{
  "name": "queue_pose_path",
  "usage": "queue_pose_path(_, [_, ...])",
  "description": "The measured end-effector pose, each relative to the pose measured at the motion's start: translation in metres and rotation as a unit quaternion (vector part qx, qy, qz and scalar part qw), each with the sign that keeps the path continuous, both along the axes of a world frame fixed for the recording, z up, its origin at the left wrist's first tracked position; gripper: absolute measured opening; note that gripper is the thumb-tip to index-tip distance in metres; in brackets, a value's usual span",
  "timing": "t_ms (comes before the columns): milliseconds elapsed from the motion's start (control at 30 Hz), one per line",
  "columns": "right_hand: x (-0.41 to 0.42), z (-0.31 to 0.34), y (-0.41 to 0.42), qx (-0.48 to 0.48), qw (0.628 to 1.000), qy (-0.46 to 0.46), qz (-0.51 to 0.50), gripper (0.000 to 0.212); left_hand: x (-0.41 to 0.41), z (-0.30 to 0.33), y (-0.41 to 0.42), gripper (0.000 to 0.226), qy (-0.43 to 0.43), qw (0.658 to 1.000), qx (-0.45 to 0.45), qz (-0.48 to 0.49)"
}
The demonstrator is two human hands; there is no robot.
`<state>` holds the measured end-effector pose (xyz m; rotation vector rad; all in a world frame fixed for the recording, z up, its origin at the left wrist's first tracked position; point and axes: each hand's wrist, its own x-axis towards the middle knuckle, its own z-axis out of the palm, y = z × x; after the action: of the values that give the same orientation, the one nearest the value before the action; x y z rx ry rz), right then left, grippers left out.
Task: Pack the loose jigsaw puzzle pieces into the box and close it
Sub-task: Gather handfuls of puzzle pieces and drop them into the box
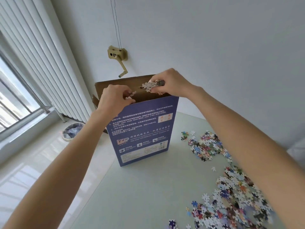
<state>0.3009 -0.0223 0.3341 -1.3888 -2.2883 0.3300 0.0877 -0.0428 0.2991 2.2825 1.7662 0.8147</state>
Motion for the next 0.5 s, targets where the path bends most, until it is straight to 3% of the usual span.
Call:
queue_pose_path(67, [-0.006, -0.003, 0.008, -0.004, 0.996, -0.086, 0.026, 0.026, -0.003, -0.001, 0.001, 0.026, -0.016, 1.000, -0.013, -0.005])
queue_pose_path(167, [-0.013, -0.005, 0.013, -0.014, 0.990, -0.136, 0.045, 0.025, -0.006, 0.000, 0.000, 0.015, -0.020, 1.000, -0.005, -0.011])
queue_pose_path(300, [-0.017, -0.006, 0.017, -0.029, 0.992, -0.111, 0.047, 0.027, -0.007, 0.000, -0.001, 0.017, -0.005, 1.000, 0.019, -0.018])
queue_pose_path(500, [-0.019, -0.017, 0.019, -0.025, 0.997, -0.063, 0.041, 0.011, -0.009, -0.003, 0.000, 0.024, -0.016, 0.998, 0.027, -0.048])
